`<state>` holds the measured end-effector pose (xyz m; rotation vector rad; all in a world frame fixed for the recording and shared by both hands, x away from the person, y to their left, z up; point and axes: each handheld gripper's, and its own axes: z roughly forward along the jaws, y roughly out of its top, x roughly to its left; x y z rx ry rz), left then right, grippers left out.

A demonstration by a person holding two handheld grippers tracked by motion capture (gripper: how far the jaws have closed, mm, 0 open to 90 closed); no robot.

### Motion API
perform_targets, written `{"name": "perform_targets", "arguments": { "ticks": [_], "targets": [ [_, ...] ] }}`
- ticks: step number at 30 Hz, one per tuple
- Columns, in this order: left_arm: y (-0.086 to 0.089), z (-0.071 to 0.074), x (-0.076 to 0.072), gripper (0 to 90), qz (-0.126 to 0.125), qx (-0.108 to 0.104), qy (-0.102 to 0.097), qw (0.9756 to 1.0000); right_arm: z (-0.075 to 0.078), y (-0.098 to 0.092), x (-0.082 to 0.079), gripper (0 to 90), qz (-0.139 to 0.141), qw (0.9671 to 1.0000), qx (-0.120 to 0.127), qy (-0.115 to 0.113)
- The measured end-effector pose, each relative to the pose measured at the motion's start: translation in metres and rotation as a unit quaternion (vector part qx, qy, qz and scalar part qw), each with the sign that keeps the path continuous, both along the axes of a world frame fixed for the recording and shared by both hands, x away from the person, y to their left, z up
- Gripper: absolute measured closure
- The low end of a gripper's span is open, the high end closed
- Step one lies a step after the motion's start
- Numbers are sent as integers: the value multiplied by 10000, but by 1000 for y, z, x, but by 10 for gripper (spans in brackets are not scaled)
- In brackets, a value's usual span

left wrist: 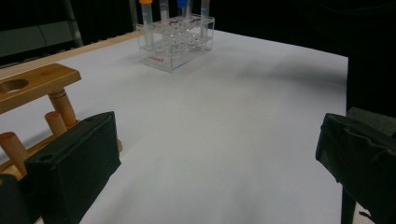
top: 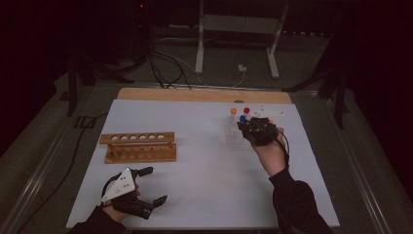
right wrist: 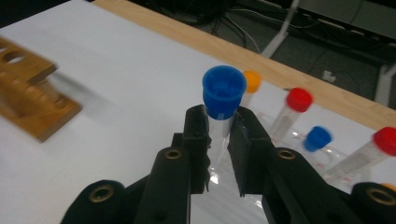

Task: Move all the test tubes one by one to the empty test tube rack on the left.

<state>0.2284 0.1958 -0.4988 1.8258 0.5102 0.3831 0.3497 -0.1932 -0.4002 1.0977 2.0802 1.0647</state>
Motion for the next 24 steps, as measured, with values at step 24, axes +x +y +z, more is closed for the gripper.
{"name": "perform_targets", "arguments": {
  "ticks": [24],
  "targets": [
    [-31, 40, 9, 4, -86, -30, 56, 9999, -35, 20, -61, 771, 877, 9956, 34, 326]
  ]
}}
